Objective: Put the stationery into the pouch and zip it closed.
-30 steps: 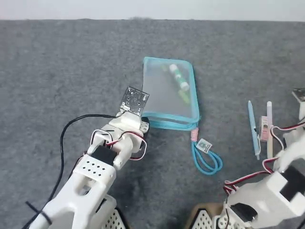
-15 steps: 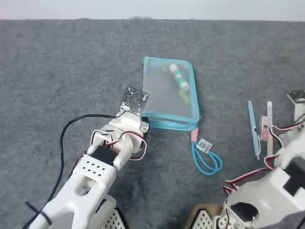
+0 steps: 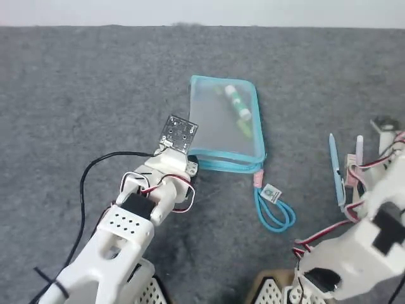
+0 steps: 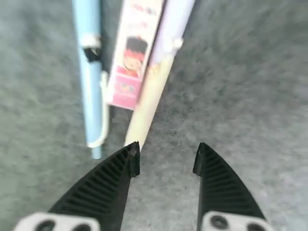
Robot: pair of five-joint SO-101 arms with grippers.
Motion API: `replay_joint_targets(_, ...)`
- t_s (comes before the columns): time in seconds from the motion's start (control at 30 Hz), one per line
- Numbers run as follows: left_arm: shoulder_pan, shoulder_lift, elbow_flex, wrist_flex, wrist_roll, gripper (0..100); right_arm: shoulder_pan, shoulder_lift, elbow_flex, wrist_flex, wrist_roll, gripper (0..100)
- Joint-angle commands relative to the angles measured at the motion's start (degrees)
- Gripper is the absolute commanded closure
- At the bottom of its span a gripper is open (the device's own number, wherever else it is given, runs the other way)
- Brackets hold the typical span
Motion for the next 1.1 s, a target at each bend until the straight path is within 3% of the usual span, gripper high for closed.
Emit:
replay_joint_targets(0.0, -0.1, 0.5, -0.7, -1.8, -0.5, 99, -2.8, -7.8, 1.2, 1.5, -3.5, 80.9)
replay_joint_targets(0.23, -0.1, 0.5, -0.7, -1.8, -0.5, 99, -5.1, -5.1, 8.8, -4.6, -4.0, 81.0)
replay_joint_targets(0.63, -0.1, 0.5, -0.7, -1.8, -0.5, 99, 1.2, 4.1, 9.8, -14.2, -4.0, 81.2)
replay_joint_targets(0.7, -0.1, 0.5, -0.7, -1.8, -0.5, 99, 1.3, 5.5, 9.8, -14.8, -4.0, 84.2)
replay_joint_targets(0.8, -0.1, 0.5, -0.7, -1.8, -0.5, 99, 1.2, 6.8, 9.8, -14.9, -4.0, 99.1)
replay_joint_targets(1.07, -0.1, 0.5, -0.7, -1.8, -0.5, 99, 2.2, -4.8, 9.7, -9.1, -4.0, 99.2)
